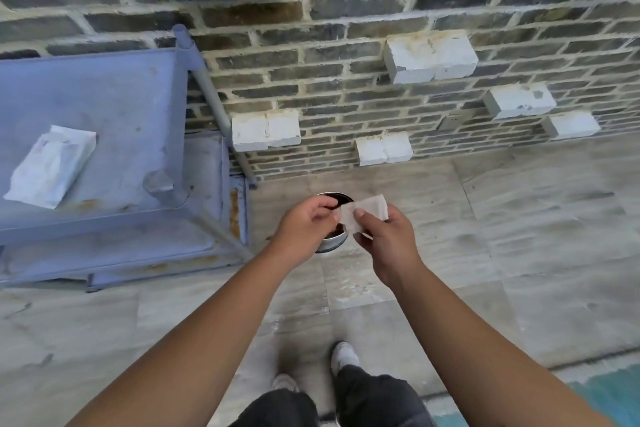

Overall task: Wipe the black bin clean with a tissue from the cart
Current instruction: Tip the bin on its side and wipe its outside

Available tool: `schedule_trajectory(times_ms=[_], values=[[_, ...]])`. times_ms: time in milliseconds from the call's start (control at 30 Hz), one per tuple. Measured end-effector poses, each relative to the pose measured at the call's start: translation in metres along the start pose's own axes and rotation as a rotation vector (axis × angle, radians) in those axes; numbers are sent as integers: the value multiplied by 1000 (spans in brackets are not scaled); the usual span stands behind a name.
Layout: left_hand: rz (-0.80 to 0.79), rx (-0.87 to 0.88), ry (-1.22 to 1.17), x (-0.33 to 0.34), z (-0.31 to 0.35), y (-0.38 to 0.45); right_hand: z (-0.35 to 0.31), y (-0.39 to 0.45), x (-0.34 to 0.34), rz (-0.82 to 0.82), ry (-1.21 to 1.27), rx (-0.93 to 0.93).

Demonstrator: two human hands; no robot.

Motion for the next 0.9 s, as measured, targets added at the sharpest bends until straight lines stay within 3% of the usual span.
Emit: schedule_trajectory(times_ms=[200,467,633,767,900], values=[[-52,104,707,34,-136,66,77,91,-63,74,-3,-66],[-50,312,1255,151,-349,248,241,287,-178,110,7,-135],[68,359,1437,207,-438,321,306,375,-208,30,-85,-210],[358,463,1433,218,-460,344,329,401,-217,-66,-247,-304],[296,420,1420,219,-466,347,337,398,-221,-20,-197,-362]])
Point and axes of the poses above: each hand's wrist, its own y-axis towards the middle knuckle, its own x-axis out of the palm, z = x × y, the point moved 1 cm from there along y, towards the middle knuckle, and after that the axes turned 11 degrees about y, right-handed, at the moved point
